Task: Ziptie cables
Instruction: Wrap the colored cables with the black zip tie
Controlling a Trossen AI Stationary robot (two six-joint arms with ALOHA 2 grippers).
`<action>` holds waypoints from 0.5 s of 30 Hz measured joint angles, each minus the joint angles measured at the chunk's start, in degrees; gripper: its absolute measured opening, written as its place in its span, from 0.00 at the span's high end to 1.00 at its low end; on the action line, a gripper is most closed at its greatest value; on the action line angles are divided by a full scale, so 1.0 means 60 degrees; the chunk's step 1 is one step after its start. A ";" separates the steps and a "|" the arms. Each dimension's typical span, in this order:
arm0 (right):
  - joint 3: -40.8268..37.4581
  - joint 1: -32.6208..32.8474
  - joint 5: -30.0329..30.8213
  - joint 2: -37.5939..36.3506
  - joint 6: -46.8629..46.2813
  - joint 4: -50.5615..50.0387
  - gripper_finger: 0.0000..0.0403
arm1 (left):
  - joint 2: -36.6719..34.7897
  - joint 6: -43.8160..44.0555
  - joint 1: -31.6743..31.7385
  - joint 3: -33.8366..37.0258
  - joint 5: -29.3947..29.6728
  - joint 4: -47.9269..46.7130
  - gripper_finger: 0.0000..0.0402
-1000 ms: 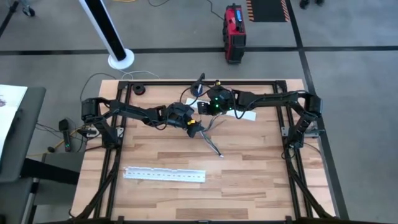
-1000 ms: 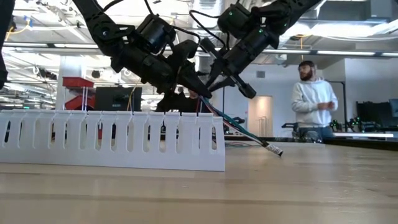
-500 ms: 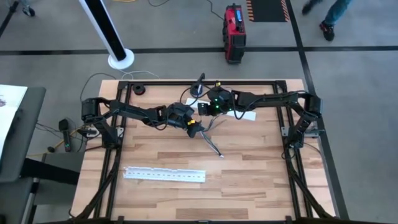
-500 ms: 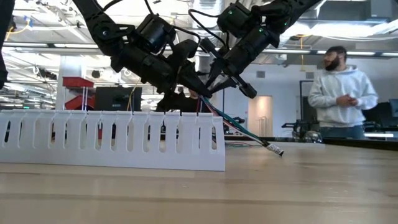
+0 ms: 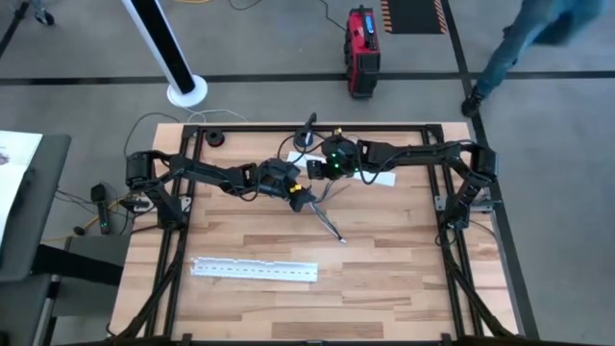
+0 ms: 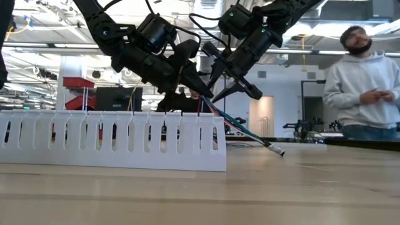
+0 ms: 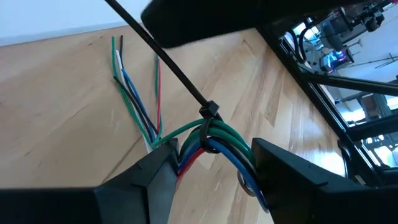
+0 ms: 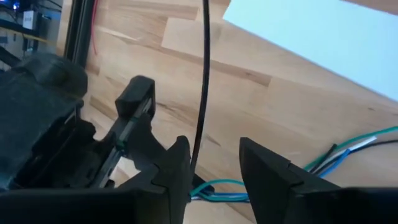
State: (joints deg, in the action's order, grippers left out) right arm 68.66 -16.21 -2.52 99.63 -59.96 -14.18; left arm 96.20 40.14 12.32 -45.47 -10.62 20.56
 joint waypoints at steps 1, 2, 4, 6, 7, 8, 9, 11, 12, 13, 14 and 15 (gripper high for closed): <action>0.0000 -0.0004 0.0049 0.0000 -0.0001 0.0032 0.67 | 0.0000 0.0000 0.0000 0.0000 0.0015 0.0000 0.51; 0.0000 -0.0008 0.0124 0.0000 0.0000 0.0046 0.67 | 0.0000 0.0000 0.0000 0.0000 0.0028 0.0001 0.51; 0.0000 -0.0011 0.0173 0.0000 -0.0001 0.0139 0.68 | 0.0000 0.0047 0.0000 0.0000 0.0035 0.0054 0.51; 0.0000 -0.0007 0.0186 0.0000 -0.0004 0.0321 0.69 | 0.0000 0.0149 -0.0007 0.0000 0.0035 0.0224 0.51; 0.0000 -0.0007 0.0186 0.0031 -0.0004 0.0397 0.69 | 0.0000 0.0185 -0.0007 0.0000 0.0041 0.0315 0.51; 0.0000 -0.0006 0.0185 0.0144 -0.0012 0.0593 0.69 | 0.0000 0.0202 -0.0007 0.0000 0.0069 0.0402 0.51; 0.0004 0.0001 0.0178 0.0250 -0.0075 0.0774 0.69 | 0.0000 0.0211 -0.0007 0.0000 0.0079 0.0481 0.51; -0.0017 0.0020 0.0157 0.0443 -0.0309 0.0732 0.69 | 0.0000 0.0213 -0.0007 0.0000 0.0082 0.0561 0.51; -0.0009 0.0048 0.0143 0.0561 -0.0449 0.0820 0.70 | 0.0000 0.0215 -0.0007 0.0000 0.0079 0.0565 0.51; 0.0040 0.0077 0.0110 0.0657 -0.0565 0.0877 0.70 | 0.0000 0.0212 -0.0007 0.0000 0.0075 0.0542 0.51; 0.0084 0.0078 0.0062 0.0740 -0.0663 0.0830 0.71 | 0.0000 0.0213 -0.0009 0.0000 0.0070 0.0507 0.51; 0.0144 0.0081 0.0013 0.0830 -0.0739 0.0728 0.73 | 0.0000 0.0212 -0.0014 0.0000 0.0070 0.0475 0.51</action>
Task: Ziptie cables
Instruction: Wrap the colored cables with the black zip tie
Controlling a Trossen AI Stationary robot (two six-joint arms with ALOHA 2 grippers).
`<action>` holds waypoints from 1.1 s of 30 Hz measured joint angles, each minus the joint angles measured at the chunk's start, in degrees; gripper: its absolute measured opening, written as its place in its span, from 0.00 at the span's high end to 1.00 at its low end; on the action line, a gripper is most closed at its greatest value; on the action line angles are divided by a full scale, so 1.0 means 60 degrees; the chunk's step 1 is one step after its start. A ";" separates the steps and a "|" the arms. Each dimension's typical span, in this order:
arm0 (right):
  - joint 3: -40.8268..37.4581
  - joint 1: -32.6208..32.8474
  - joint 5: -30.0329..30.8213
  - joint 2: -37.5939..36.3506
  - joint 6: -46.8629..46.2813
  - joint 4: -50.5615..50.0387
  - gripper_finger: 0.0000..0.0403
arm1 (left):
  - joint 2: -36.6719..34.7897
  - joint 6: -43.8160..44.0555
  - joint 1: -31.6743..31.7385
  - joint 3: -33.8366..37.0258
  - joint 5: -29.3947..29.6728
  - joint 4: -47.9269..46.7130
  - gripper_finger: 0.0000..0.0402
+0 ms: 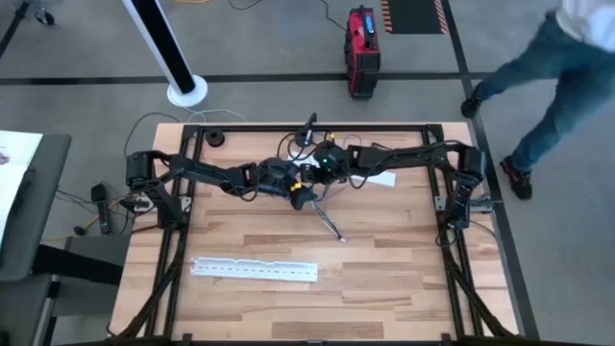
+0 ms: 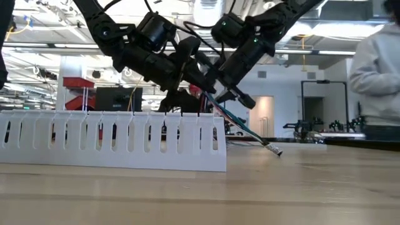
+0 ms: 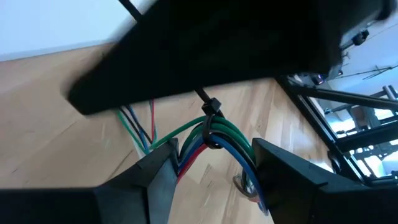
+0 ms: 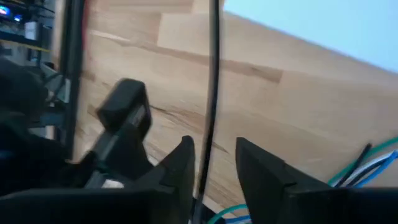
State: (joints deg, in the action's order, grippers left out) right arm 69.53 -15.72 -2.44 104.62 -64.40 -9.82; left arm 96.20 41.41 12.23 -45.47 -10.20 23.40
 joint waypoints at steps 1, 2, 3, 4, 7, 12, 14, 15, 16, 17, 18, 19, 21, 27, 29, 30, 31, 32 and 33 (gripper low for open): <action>0.0085 0.0039 0.0004 0.0096 -0.0018 -0.0089 0.76 | 0.0000 -0.0001 -0.0014 0.0000 -0.0001 -0.0011 0.51; 0.0168 0.0082 0.0070 0.0135 -0.0015 -0.0186 0.81 | 0.0000 -0.0009 -0.0028 0.0000 -0.0005 -0.0029 0.51; 0.0234 0.0119 0.0259 0.0146 0.0034 -0.0356 0.87 | 0.0000 -0.0016 -0.0044 0.0000 -0.0008 -0.0056 0.51; 0.0313 0.0156 0.0456 0.0138 0.0167 -0.0454 0.93 | 0.0000 -0.0023 -0.0044 0.0000 -0.0010 -0.0096 0.51; 0.0608 0.0248 0.0914 -0.0002 0.0506 -0.0733 0.98 | 0.0000 -0.0060 -0.0044 0.0000 -0.0012 -0.0181 0.51; 0.1240 0.0181 0.1365 -0.0134 0.1309 -0.1986 1.00 | 0.0000 -0.0216 -0.0040 0.0000 0.0008 -0.0332 0.51; 0.1494 0.0138 0.1367 -0.0138 0.1589 -0.2240 1.00 | 0.0000 -0.0216 -0.0044 0.0000 0.0041 -0.0337 0.51; 0.1565 0.0106 0.1367 -0.0141 0.1714 -0.2456 1.00 | 0.0000 -0.0216 -0.0044 0.0000 0.0109 -0.0318 0.51; 0.1628 0.0088 0.1367 -0.0142 0.1820 -0.2596 1.00 | 0.0000 -0.0215 -0.0044 0.0000 0.0163 -0.0303 0.51; 0.1685 0.0096 0.1374 -0.0142 0.1935 -0.2607 1.00 | 0.0000 -0.0203 -0.0044 0.0000 0.0171 -0.0304 0.51; 0.1729 0.0102 0.1375 -0.0142 0.2034 -0.2591 1.00 | 0.0000 -0.0157 -0.0044 0.0000 0.0144 -0.0307 0.51; 0.1774 0.0108 0.1378 -0.0142 0.2106 -0.2601 1.00 | 0.0000 -0.0140 -0.0041 0.0000 -0.0013 -0.0304 0.51; 0.1870 0.0115 0.1407 -0.0142 0.2258 -0.2548 1.00 | 0.0000 -0.0167 -0.0038 0.0000 -0.0428 -0.0303 0.51; 0.1941 0.0095 0.1447 -0.0142 0.2468 -0.2477 1.00 | 0.0000 -0.0249 -0.0098 0.0000 -0.0997 -0.0637 0.51; 0.1943 0.0094 0.1489 -0.0142 0.2518 -0.2487 1.00 | 0.0000 -0.0261 -0.0098 0.0000 -0.1008 -0.0700 0.51; 0.1943 0.0094 0.1503 -0.0142 0.2545 -0.2493 1.00 | 0.0000 -0.0322 -0.0098 0.0000 -0.1010 -0.0744 0.51; 0.1943 0.0094 0.1506 -0.0142 0.2574 -0.2493 1.00 | 0.0000 -0.0389 -0.0098 0.0000 -0.1005 -0.0775 0.51; 0.1943 0.0094 0.1506 -0.0142 0.2628 -0.2487 1.00 | 0.0000 -0.0422 -0.0086 0.0000 -0.0969 -0.0794 0.51; 0.1943 0.0094 0.1509 -0.0142 0.2709 -0.2467 1.00 | 0.0000 -0.0427 -0.0059 0.0000 -0.0850 -0.0802 0.51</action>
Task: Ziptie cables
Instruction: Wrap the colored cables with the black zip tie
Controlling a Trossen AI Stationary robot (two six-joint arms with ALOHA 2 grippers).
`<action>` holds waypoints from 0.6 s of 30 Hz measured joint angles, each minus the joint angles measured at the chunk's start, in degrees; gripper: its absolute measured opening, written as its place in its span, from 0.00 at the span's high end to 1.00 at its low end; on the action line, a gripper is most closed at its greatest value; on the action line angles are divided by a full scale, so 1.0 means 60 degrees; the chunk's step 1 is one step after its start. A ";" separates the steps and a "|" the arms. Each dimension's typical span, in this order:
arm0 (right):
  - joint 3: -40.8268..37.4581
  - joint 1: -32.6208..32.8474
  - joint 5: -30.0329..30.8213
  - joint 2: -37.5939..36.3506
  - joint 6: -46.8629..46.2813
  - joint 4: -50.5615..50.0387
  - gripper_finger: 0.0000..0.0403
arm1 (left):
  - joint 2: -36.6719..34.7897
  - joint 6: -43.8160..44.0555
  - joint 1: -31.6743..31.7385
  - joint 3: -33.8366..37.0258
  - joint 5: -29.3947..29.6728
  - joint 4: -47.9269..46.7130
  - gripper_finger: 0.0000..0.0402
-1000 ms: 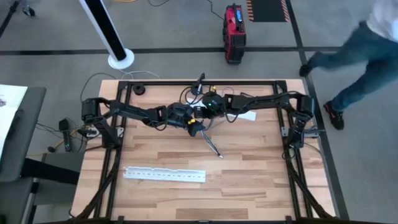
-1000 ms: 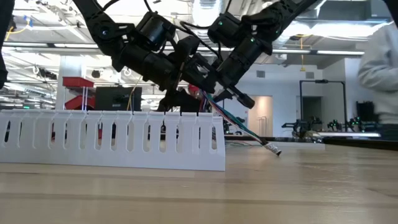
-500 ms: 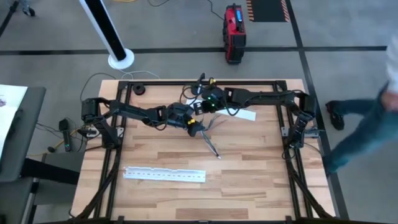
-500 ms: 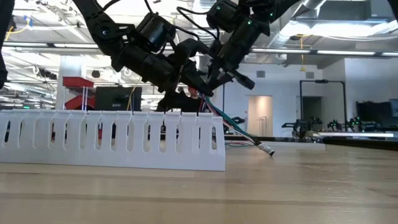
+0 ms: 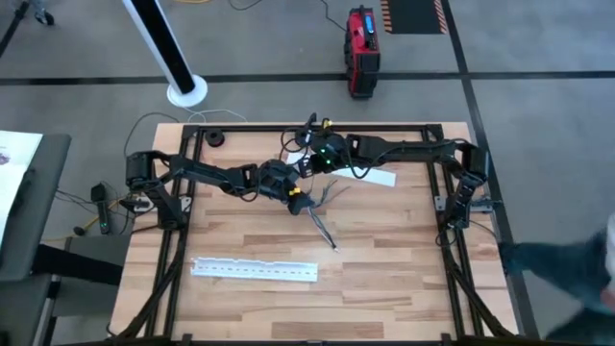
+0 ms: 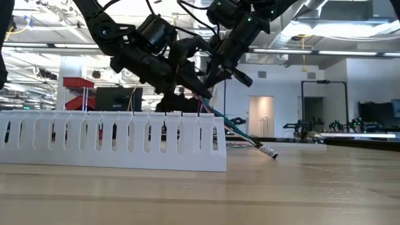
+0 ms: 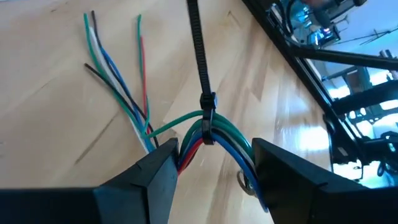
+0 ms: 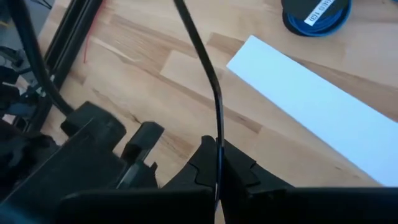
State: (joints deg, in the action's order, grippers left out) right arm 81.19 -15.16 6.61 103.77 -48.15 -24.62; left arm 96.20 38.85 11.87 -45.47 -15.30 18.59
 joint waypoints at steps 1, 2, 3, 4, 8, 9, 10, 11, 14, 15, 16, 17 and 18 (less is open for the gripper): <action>0.0000 -0.0003 0.0000 0.0000 0.0049 0.0026 1.00 | 0.0000 0.0007 0.0023 0.0000 0.0104 0.0000 0.51; 0.0000 -0.0004 0.0000 0.0000 0.0108 0.0039 1.00 | 0.0000 0.0052 0.0056 0.0000 0.0232 0.0000 0.51; 0.0000 -0.0004 0.0000 0.0000 0.0125 0.0039 0.99 | 0.0000 0.0095 0.0086 0.0000 0.0368 0.0003 0.51; 0.0000 -0.0013 0.0000 0.0000 0.0122 0.0039 0.99 | 0.0000 0.0141 0.0119 0.0000 0.0442 0.0004 0.51; 0.0000 -0.0134 -0.0034 0.0000 0.0085 -0.0048 0.94 | 0.0000 0.0161 0.0205 0.0000 0.0556 0.0011 0.51; 0.0000 -0.0170 -0.0054 0.0000 0.0060 -0.0084 0.92 | 0.0000 0.0164 0.0209 0.0000 0.0553 0.0011 0.51; 0.0000 -0.0196 -0.0086 0.0000 0.0039 -0.0106 0.90 | 0.0000 0.0178 0.0212 0.0000 0.0553 0.0011 0.51; 0.0000 -0.0199 -0.0087 0.0000 0.0038 -0.0106 0.87 | 0.0000 0.0189 0.0210 0.0000 0.0555 0.0021 0.51; 0.0000 -0.0255 -0.0113 0.0000 0.0031 -0.0106 0.80 | 0.0000 0.0209 0.0209 0.0000 0.0554 0.0067 0.51; 0.0000 -0.0255 -0.0113 0.0000 0.0030 -0.0106 0.77 | 0.0000 0.0211 0.0209 0.0000 0.0552 0.0069 0.51; 0.0000 -0.0255 -0.0113 0.0000 0.0016 -0.0106 0.75 | 0.0000 0.0211 0.0209 0.0000 0.0554 0.0067 0.51; 0.0000 -0.0255 -0.0113 0.0000 -0.0060 -0.0113 0.73 | 0.0000 0.0211 0.0209 0.0000 0.0556 0.0069 0.51; 0.0000 -0.0255 -0.0120 0.0000 -0.0188 -0.0120 0.72 | 0.0000 0.0211 0.0209 0.0000 0.0557 0.0069 0.51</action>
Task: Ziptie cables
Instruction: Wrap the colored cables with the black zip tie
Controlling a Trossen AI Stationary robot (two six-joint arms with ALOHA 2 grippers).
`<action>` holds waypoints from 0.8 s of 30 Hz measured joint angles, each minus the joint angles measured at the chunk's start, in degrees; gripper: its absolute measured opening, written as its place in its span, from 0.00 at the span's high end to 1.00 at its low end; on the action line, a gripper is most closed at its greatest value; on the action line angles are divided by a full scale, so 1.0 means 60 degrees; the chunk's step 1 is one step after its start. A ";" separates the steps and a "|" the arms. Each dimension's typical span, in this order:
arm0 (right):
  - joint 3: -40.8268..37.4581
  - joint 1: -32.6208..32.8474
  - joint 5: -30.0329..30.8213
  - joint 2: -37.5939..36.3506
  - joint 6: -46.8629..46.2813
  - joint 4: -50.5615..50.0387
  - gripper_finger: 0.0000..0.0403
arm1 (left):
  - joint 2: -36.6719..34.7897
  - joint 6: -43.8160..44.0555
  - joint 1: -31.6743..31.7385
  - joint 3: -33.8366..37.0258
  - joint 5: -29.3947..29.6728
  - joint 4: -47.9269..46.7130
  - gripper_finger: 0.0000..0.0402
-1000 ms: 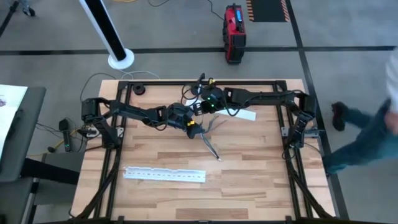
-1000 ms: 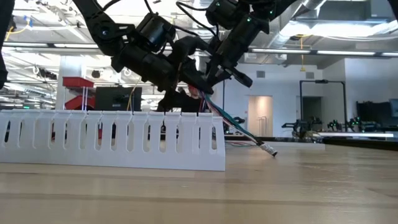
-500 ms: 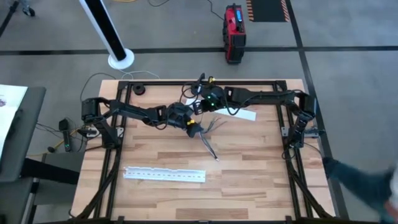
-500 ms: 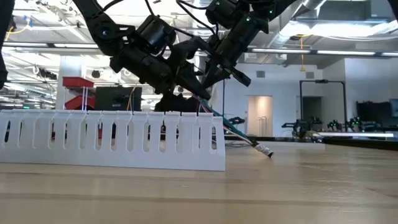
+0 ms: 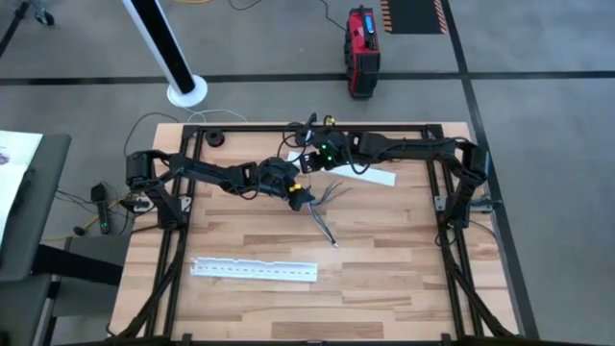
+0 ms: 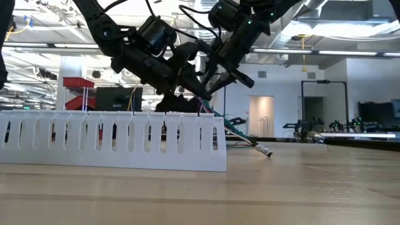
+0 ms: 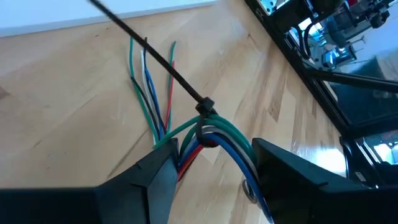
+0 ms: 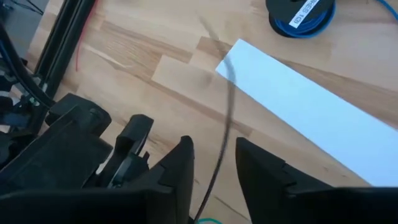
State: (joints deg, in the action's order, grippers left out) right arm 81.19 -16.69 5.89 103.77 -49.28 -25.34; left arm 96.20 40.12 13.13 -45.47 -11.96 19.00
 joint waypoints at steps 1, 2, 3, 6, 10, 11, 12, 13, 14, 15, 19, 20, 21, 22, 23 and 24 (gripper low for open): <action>0.0000 0.0000 -0.0005 0.0000 -0.0059 -0.0001 0.71 | 0.0000 0.0000 0.0000 0.0000 0.0003 0.0000 0.51; 0.0000 0.0004 -0.0021 0.0000 -0.0064 -0.0001 0.70 | 0.0000 0.0000 0.0000 0.0000 0.0007 0.0003 0.51; 0.0000 0.0005 -0.0023 0.0000 -0.0062 -0.0020 0.70 | 0.0000 0.0000 0.0000 0.0000 0.0007 0.0014 0.51; 0.0000 0.0007 -0.0065 0.0000 -0.0062 -0.0391 0.70 | 0.0000 0.0020 0.0000 0.0000 0.0049 0.0022 0.51; 0.0000 0.0040 -0.0445 0.0181 -0.0068 -0.0729 0.69 | 0.0000 0.0139 0.0000 0.0000 0.0304 0.0116 0.51; -0.0004 0.0060 -0.0502 0.0258 -0.0063 -0.0748 0.69 | 0.0000 0.0158 0.0000 0.0000 0.0311 0.0155 0.51; -0.0004 0.0086 -0.0537 0.0306 -0.0062 -0.0722 0.69 | 0.0000 0.0178 0.0000 0.0000 0.0325 0.0212 0.51; -0.0004 0.0110 -0.0560 0.0375 -0.0063 -0.0678 0.69 | 0.0000 0.0182 0.0000 0.0000 0.0333 0.0245 0.51; -0.0004 0.0153 -0.0657 0.0419 -0.0069 -0.0587 0.69 | 0.0000 0.0182 0.0000 0.0000 0.0338 0.0248 0.51; -0.0004 0.0182 -0.0761 0.0473 -0.0066 -0.0508 0.69 | 0.0000 0.0182 0.0000 0.0000 0.0339 0.0245 0.51; -0.0007 0.0229 -0.0982 0.0605 -0.0061 -0.0493 0.69 | 0.0000 0.0036 0.0000 0.0000 0.0338 0.0001 0.51; -0.0007 0.0228 -0.0995 0.0598 -0.0062 -0.0479 0.69 | 0.0004 0.0040 0.0000 0.0000 0.0338 -0.0023 0.51; -0.0002 0.0218 -0.0992 0.0589 -0.0073 -0.0484 0.70 | 0.0004 0.0039 0.0000 0.0000 0.0338 -0.0016 0.51; 0.0004 0.0194 -0.0972 0.0583 -0.0147 -0.0549 0.71 | 0.0004 0.0040 0.0000 0.0000 0.0340 0.0007 0.51; 0.0004 0.0163 -0.0951 0.0584 -0.0235 -0.0640 0.72 | 0.0004 0.0041 0.0000 0.0000 0.0342 0.0032 0.51; 0.0000 0.0120 -0.0962 0.0590 -0.0238 -0.0718 0.74 | 0.0004 0.0049 0.0000 0.0000 0.0342 0.0047 0.51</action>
State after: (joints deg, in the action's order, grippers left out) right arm 81.19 -15.97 0.12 107.31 -50.70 -29.65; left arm 96.23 40.41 13.13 -45.47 -9.91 19.28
